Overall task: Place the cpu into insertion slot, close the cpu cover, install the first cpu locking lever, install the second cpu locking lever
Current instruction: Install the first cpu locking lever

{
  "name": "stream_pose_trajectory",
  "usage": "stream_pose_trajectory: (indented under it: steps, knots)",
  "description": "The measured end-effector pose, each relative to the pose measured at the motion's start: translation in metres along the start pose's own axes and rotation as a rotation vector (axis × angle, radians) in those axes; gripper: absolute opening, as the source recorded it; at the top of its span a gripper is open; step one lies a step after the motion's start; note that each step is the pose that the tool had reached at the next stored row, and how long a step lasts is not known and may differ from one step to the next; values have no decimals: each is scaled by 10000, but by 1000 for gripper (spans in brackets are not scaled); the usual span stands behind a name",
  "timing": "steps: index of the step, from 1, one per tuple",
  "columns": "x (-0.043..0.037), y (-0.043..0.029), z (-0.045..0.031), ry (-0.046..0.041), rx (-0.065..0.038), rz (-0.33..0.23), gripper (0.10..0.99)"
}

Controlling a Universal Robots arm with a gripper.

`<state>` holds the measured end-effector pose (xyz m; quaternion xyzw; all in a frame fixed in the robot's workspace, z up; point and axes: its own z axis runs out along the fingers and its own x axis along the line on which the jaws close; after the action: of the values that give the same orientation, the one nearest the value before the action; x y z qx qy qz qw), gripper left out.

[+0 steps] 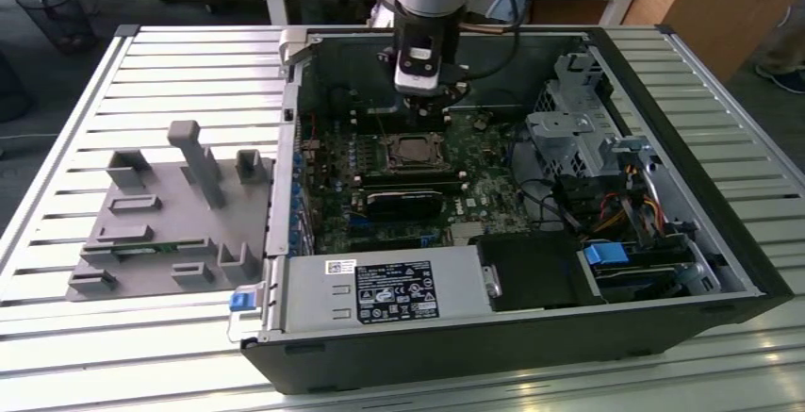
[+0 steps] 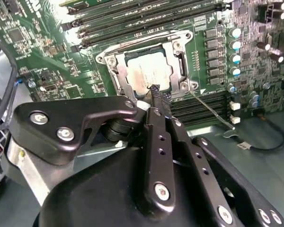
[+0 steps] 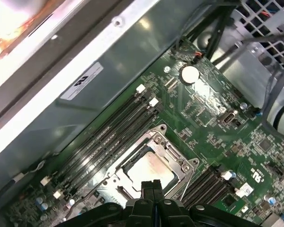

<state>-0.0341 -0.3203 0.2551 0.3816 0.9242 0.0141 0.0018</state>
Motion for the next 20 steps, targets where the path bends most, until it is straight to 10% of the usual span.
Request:
stream_pose_trajectory:
  steps: [20]
  knots:
    - [-6, 5, 5, 79, 20, -2846, 122]
